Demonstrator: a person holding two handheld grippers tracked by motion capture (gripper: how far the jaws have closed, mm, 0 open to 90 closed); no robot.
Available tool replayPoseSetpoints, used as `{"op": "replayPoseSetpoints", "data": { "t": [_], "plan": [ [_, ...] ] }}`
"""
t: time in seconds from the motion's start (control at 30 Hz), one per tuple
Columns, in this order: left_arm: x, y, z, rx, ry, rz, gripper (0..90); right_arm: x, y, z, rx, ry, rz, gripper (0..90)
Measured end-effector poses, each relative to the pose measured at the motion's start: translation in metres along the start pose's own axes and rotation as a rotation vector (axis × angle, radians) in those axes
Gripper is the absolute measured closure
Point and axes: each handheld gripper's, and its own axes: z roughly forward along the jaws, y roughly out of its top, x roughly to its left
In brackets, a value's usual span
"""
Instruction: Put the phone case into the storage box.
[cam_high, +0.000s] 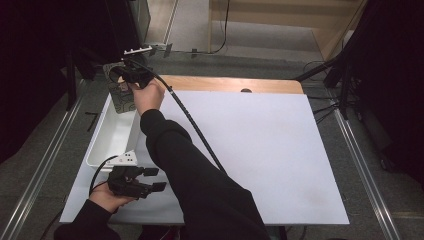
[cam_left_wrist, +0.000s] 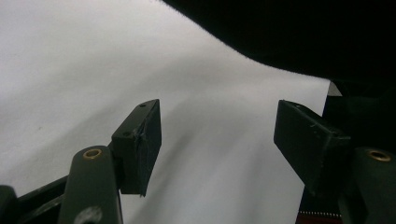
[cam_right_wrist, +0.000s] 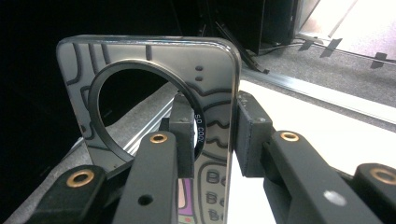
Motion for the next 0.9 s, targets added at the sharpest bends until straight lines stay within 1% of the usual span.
{"op": "replayPoseSetpoints", "data": {
  "t": [0.73, 0.9],
  "plan": [
    [-0.001, -0.001, 0.0, 0.005, -0.002, 0.004, 32.2, -0.007, -0.019, 0.012, 0.044, -0.018, 0.019, 70.2],
    [0.0, -0.001, 0.0, 0.006, -0.001, 0.002, 32.2, -0.007, -0.021, 0.013, 0.053, -0.025, 0.01, 70.1]
  ]
}}
